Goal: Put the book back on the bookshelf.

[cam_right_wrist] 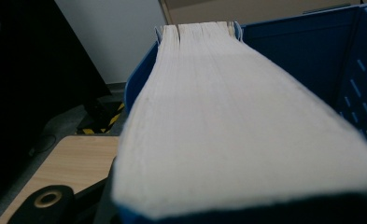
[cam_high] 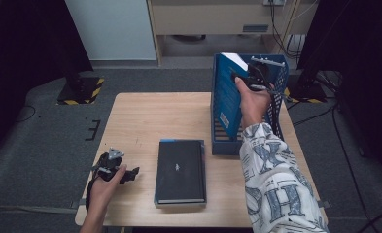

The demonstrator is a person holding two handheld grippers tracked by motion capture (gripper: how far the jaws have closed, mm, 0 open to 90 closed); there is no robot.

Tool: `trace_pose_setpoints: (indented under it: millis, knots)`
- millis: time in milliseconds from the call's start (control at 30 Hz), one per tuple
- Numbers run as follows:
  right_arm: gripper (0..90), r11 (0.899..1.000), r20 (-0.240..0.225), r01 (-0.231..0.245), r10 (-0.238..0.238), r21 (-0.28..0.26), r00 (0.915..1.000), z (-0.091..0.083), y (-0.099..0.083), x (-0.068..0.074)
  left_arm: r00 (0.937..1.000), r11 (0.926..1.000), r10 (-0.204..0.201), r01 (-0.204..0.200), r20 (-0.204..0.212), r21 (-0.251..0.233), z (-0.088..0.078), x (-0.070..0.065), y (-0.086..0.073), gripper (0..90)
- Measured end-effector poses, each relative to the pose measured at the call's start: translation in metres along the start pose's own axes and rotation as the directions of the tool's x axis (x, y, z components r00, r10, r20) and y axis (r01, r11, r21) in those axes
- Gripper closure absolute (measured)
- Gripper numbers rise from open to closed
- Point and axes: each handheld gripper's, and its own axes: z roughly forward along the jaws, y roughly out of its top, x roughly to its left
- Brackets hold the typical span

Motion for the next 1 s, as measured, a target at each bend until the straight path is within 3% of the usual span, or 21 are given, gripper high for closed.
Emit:
trace_pose_setpoints:
  millis: [567, 1000]
  knots:
    - [60.6, 1.000, 0.023, -0.001, 0.000, 0.024, 0.9997, 0.020, -0.026, -0.001, 1.0000, 0.9999, 0.008, -0.008, 0.003, 0.012, 0.001, 0.000, -0.001, 7.6]
    - [60.6, 1.000, 0.032, -0.001, 0.000, 0.030, 0.9995, 0.025, -0.036, -0.001, 0.9999, 0.9998, 0.013, -0.013, 0.003, 0.012, 0.001, -0.001, 0.000, 7.6]
